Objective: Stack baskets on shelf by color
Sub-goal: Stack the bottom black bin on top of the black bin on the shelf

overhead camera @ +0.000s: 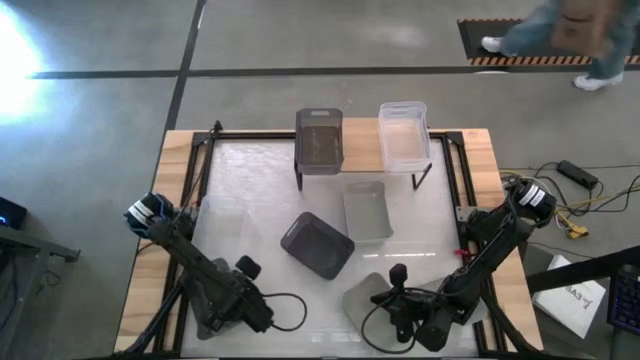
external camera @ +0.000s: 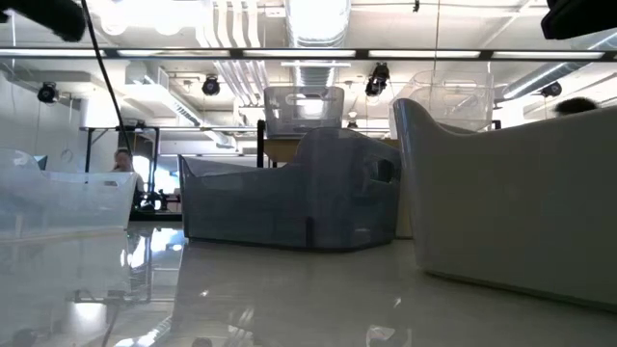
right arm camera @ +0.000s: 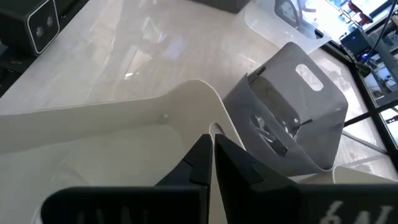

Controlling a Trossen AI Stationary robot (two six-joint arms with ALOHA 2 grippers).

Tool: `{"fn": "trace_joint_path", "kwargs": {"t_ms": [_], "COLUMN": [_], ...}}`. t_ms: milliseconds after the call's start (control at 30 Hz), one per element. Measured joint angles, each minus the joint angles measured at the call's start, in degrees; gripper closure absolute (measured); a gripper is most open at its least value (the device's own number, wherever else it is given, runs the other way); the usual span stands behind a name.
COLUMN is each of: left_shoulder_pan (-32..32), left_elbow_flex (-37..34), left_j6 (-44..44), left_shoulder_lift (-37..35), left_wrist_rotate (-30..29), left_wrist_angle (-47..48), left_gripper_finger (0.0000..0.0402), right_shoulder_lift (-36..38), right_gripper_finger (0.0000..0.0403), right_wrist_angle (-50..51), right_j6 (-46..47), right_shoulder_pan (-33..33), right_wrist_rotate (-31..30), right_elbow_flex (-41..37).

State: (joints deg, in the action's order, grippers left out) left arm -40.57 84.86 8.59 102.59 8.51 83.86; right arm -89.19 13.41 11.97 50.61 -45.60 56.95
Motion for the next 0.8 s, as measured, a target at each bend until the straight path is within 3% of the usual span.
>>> {"fn": "trace_joint_path", "kwargs": {"t_ms": [267,500,667,800], "left_shoulder_pan": [0.08,0.10,0.56,2.23], "left_elbow_flex": [-2.72,-9.02,-12.07,-13.00], "left_j6": [-14.39,-16.65,-15.07,-4.12], "left_shoulder_lift": [0.10,0.13,0.15,0.15], "left_wrist_rotate": [-4.69,-4.26,-4.08,-3.10], "left_wrist_angle": [-0.92,-10.00,-18.13,-22.44], "left_gripper_finger": [0.0200,0.0209,0.0255,0.0324], "right_shoulder_lift": [-0.01,-0.09,-0.09,-0.11], "right_gripper_finger": [0.0392,0.0392,0.0392,0.0392], "right_wrist_angle": [-0.11,-0.28,-0.29,-0.28], "right_j6": [1.54,1.55,1.55,1.53], "right_shoulder_pan": [0.00,0.00,0.02,0.02], "right_wrist_rotate": [0.02,0.04,0.08,0.08], "right_elbow_flex": [0.00,0.00,-0.02,-0.02]}}
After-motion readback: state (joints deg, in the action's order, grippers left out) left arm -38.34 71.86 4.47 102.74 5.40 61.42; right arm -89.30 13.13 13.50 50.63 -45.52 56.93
